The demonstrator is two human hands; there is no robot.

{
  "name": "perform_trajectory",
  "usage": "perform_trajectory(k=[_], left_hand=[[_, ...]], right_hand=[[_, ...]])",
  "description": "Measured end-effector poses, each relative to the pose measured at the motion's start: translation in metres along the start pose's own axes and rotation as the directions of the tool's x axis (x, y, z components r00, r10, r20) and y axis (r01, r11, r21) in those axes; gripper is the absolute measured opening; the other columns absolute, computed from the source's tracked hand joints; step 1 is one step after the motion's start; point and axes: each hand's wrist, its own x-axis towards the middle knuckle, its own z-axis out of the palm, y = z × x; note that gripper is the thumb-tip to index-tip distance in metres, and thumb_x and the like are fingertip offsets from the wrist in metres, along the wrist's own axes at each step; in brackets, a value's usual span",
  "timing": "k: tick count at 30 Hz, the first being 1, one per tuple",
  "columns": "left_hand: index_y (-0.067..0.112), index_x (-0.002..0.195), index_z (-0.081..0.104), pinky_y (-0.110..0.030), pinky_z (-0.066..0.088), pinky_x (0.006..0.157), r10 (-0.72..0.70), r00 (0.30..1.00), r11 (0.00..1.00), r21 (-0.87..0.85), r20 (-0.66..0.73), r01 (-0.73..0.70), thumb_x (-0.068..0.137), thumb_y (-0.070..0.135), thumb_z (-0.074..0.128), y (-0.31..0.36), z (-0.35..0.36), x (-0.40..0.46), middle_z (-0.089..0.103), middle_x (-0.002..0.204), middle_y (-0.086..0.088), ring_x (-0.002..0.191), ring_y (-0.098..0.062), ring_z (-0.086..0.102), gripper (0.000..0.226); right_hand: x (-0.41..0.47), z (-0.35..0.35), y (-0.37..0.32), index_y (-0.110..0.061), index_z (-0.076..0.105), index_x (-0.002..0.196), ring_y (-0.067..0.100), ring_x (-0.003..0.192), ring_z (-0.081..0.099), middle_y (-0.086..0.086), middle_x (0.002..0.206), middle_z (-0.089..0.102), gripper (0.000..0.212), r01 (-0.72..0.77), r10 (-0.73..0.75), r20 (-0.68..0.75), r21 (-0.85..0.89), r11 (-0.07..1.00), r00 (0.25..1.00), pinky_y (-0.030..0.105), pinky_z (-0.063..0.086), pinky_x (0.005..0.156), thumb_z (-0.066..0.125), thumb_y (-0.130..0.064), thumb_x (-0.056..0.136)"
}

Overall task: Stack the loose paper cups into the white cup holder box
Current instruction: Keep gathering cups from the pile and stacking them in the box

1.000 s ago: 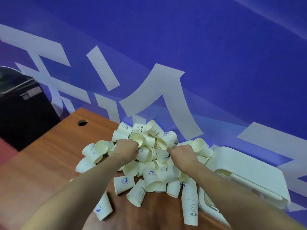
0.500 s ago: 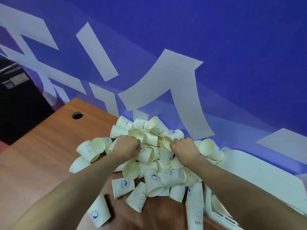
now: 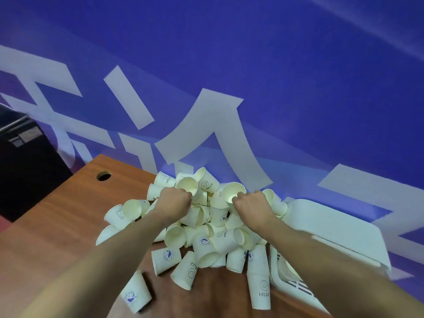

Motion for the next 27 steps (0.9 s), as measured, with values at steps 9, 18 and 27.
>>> perform_trajectory(k=[9,18,27], left_hand=[[0.016,0.083,0.065,-0.029,0.039,0.058,0.166,0.985,0.985,0.043,-0.042,-0.164,0.094,0.029,0.04,0.054,-0.049,-0.023,0.068,0.08,-0.003,0.069,-0.027,0.061,0.03],[0.014,0.086,0.062,-0.031,0.035,0.06,0.372,0.928,0.928,0.045,-0.01,-0.371,0.097,0.031,0.036,0.148,-0.069,-0.039,0.067,0.083,-0.006,0.073,-0.031,0.062,0.032],[0.015,0.085,0.061,-0.032,0.039,0.061,0.529,0.847,0.848,0.038,-0.051,-0.528,0.098,0.032,0.037,0.231,-0.087,-0.03,0.069,0.085,-0.007,0.075,-0.031,0.063,0.032]], right_hand=[[-0.091,0.001,-0.013,-0.02,0.051,0.046,0.018,0.029,0.043,-0.003,0.044,0.044,0.042,-0.148,0.155,-0.039,0.155,0.977,0.987,0.021,0.017,0.044,0.081,-0.005,0.021],[-0.186,0.019,0.003,-0.022,0.055,0.047,0.017,0.029,0.045,-0.003,0.043,0.046,0.038,-0.329,0.336,0.003,0.218,0.919,0.942,0.019,0.013,0.043,0.085,-0.015,0.025],[-0.258,0.046,0.033,-0.021,0.055,0.047,0.019,0.028,0.046,-0.002,0.043,0.045,0.036,-0.499,0.5,0.049,0.206,0.842,0.864,0.02,0.003,0.045,0.087,-0.018,0.031]])
